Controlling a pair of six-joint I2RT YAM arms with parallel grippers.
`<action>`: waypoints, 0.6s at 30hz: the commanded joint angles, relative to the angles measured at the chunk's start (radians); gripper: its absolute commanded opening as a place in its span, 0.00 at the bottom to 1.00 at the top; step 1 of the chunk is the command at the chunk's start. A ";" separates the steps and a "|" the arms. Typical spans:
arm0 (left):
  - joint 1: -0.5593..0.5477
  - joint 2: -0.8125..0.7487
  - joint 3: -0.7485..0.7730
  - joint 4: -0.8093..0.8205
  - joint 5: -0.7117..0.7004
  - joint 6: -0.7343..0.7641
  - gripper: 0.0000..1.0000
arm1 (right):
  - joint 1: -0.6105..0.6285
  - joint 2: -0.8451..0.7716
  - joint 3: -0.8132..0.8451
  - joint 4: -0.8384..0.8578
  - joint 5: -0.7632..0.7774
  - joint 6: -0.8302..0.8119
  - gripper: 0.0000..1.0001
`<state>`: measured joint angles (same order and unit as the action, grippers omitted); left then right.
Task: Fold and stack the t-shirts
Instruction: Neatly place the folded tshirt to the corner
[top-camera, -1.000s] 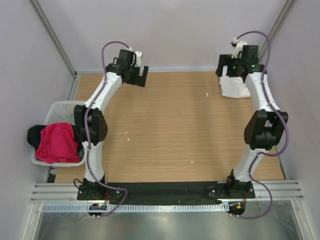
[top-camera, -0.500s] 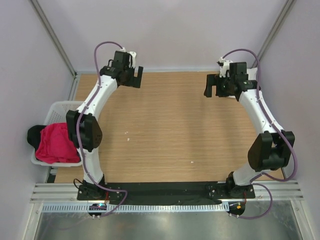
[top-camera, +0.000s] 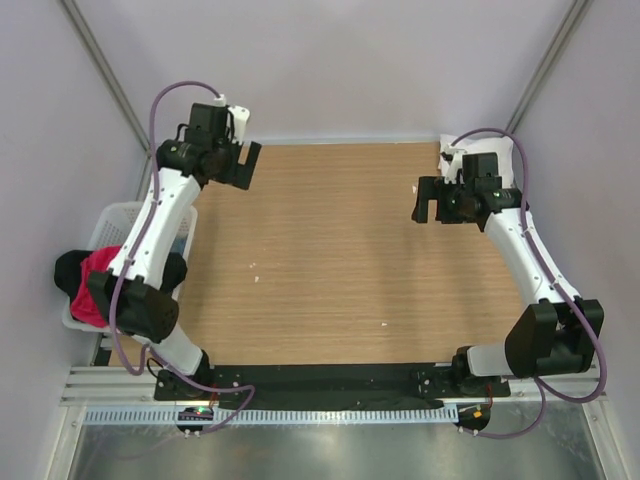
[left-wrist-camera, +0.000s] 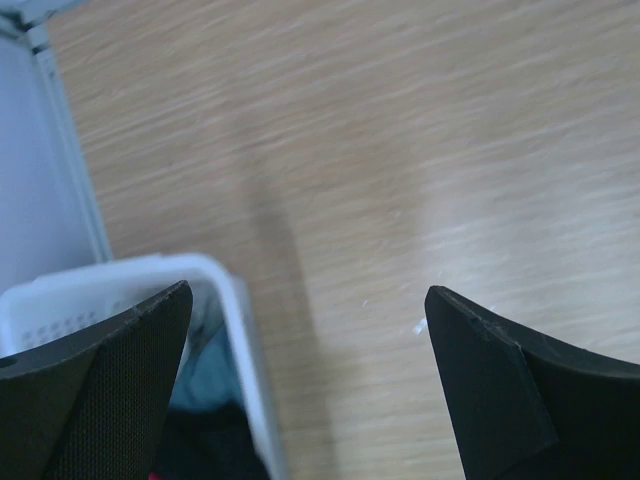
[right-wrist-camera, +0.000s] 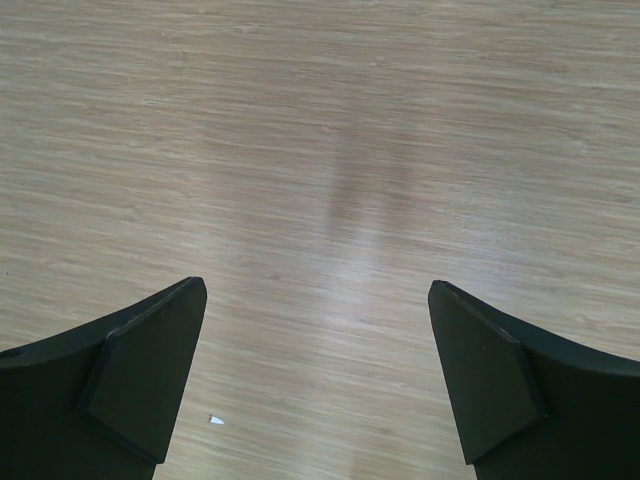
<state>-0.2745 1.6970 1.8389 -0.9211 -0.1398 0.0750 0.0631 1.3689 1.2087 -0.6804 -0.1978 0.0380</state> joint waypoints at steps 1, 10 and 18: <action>0.021 -0.132 -0.073 -0.087 -0.078 0.124 1.00 | 0.000 -0.005 0.014 0.024 0.032 0.042 1.00; 0.032 -0.330 -0.136 -0.162 -0.150 0.242 1.00 | 0.000 -0.048 -0.001 0.022 0.153 0.135 1.00; 0.032 -0.471 -0.346 -0.187 -0.259 0.266 1.00 | 0.000 -0.252 -0.198 0.047 0.152 0.151 1.00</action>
<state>-0.2462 1.2942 1.5620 -1.0946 -0.3405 0.3161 0.0631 1.1835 1.0443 -0.6533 -0.0742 0.1646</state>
